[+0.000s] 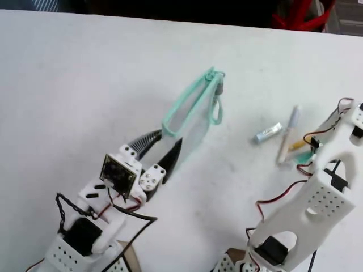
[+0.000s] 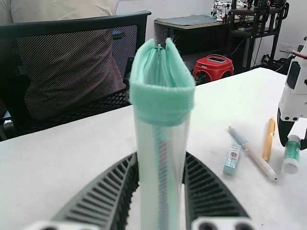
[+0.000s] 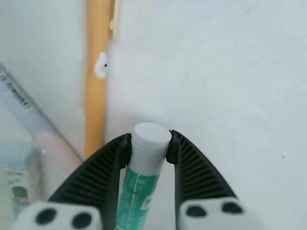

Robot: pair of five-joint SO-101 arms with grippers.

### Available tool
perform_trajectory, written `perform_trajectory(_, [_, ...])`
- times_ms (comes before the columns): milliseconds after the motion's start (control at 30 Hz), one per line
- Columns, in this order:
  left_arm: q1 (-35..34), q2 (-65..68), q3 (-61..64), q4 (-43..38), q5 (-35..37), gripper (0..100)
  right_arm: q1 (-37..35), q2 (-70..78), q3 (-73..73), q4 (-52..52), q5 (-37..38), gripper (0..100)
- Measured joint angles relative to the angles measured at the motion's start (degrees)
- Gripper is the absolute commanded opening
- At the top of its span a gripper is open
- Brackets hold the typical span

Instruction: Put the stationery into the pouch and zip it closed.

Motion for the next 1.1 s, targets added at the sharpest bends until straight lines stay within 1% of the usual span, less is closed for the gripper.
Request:
perform_trajectory(200, [0.00, 0.00, 0.00, 0.00, 0.00, 13, -0.88, -4.31, -5.71, 7.12, 0.00, 2.7])
perform_trajectory(467, [0.00, 0.00, 0.00, 0.00, 0.00, 13, -6.24, -11.96, -8.62, 15.47, 0.09, 2.6])
perform_trajectory(567, [0.00, 0.00, 0.00, 0.00, 0.00, 13, -7.91, -15.47, -8.62, 16.26, 0.44, 2.6])
perform_trajectory(733, [0.00, -0.09, 0.62, -0.88, 0.00, 13, -8.62, -21.63, -8.53, 16.53, 3.52, 2.6])
perform_trajectory(933, [0.00, -0.09, 0.88, -1.49, 0.00, 13, -10.02, -32.44, -1.49, 16.53, 4.92, 2.6])
perform_trajectory(1100, [0.00, -0.09, 0.88, -1.58, 0.00, 13, -15.56, -41.67, 4.40, 16.53, 6.86, 2.6])
